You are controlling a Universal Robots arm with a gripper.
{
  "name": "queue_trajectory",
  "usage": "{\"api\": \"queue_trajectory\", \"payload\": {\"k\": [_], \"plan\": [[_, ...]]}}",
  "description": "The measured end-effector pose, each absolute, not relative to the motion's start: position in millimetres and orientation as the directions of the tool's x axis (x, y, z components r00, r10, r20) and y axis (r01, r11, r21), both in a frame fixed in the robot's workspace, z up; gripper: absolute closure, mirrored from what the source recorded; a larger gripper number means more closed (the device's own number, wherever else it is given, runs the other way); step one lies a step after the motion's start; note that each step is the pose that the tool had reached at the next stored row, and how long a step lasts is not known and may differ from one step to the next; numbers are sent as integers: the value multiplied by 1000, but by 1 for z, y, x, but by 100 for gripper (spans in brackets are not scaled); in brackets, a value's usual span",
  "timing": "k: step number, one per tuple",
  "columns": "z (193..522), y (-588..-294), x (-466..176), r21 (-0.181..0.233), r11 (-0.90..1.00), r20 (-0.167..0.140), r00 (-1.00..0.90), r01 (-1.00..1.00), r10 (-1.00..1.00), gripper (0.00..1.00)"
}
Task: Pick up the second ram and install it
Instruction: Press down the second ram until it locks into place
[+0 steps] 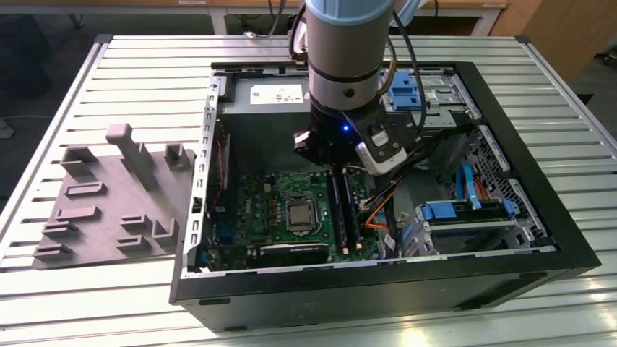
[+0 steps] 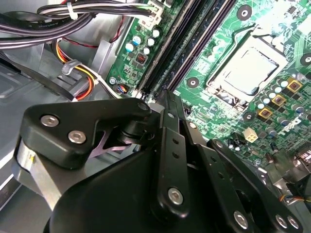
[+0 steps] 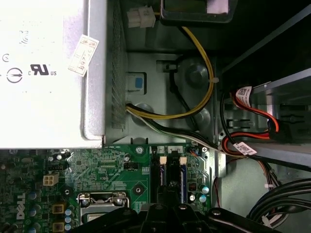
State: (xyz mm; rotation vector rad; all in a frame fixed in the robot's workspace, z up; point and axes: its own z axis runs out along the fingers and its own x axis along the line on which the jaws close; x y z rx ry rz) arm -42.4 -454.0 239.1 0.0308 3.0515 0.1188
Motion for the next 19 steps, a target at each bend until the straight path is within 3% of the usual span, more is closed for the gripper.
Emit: {"api": "queue_trajectory", "payload": {"k": [19], "plan": [[239,-459,-42,78,997,-87,-996,17,24,89]]}}
